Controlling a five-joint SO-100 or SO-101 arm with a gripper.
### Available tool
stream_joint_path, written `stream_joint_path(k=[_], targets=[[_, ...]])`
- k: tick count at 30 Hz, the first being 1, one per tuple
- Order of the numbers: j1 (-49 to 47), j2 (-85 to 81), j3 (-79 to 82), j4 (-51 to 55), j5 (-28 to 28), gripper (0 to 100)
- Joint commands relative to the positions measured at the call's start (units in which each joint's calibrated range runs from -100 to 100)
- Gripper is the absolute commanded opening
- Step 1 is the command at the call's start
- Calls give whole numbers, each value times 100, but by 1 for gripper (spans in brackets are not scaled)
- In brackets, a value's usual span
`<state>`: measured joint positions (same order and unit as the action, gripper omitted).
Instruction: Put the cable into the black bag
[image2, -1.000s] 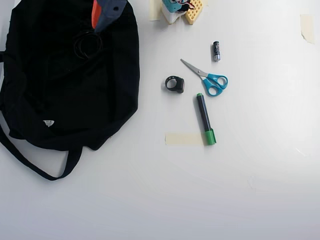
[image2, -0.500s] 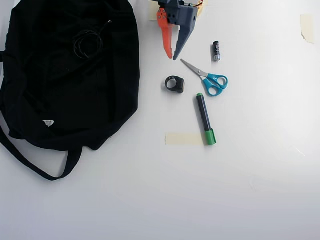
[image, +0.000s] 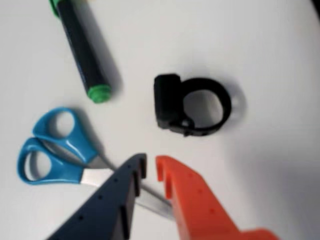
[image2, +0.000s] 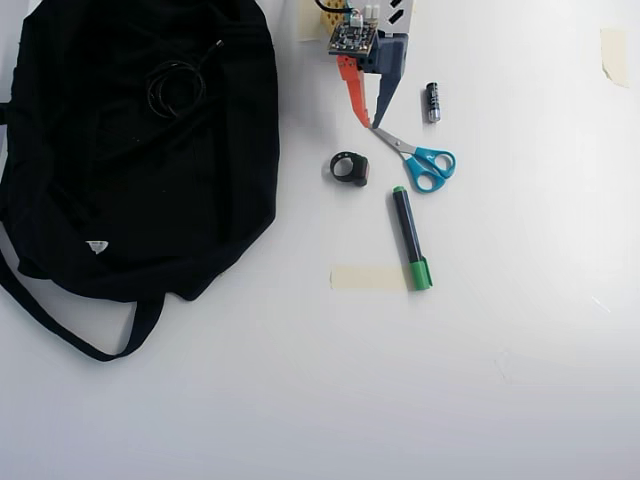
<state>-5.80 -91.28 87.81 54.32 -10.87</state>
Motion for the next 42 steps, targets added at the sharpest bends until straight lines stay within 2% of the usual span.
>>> stream_joint_path(k=[1,4,6,13,29,42], targets=[[-33,-722,581,64,143,2],[-18,-847,976,124,641,2],[12,-847,1057,124,746,2],[-10,-847,1147,253,730,2],[19,-847,1147,1674,725,2],[-10,-847,1147,1683,751,2]])
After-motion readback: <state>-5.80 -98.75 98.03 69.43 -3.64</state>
